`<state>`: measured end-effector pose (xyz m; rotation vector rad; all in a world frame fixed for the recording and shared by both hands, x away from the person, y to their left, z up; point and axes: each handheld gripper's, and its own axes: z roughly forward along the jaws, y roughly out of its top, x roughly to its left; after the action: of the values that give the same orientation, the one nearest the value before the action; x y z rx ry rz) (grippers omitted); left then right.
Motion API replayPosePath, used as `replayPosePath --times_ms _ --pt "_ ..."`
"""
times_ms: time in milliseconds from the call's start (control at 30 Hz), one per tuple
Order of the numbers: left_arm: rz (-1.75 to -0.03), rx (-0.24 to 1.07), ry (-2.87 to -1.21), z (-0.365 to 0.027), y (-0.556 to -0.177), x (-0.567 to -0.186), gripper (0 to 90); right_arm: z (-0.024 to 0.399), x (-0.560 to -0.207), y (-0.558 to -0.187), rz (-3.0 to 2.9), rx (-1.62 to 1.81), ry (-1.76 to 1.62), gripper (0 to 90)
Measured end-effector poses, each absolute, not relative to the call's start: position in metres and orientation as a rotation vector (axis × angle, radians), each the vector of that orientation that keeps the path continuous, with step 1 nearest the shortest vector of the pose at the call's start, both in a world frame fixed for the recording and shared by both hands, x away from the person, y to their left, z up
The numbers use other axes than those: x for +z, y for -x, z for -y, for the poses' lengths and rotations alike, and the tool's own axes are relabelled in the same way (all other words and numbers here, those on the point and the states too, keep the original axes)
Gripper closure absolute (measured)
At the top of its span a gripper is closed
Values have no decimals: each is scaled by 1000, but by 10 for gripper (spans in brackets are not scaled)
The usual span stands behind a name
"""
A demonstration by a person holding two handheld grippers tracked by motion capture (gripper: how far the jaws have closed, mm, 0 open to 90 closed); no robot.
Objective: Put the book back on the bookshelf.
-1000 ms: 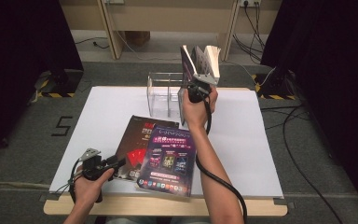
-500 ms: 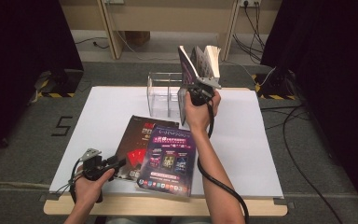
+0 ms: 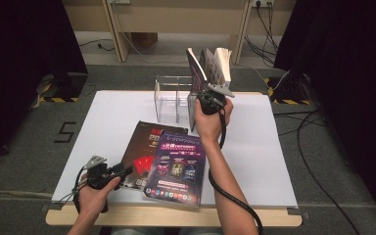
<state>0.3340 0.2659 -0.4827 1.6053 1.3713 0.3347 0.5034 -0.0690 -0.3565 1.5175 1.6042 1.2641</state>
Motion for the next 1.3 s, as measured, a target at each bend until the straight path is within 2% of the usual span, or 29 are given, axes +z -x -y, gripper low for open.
replayPosePath --times_ms 1300 --pt "-1369 334 -1614 -266 -334 -483 505 69 -367 -483 -1654 1309 -1518 645"
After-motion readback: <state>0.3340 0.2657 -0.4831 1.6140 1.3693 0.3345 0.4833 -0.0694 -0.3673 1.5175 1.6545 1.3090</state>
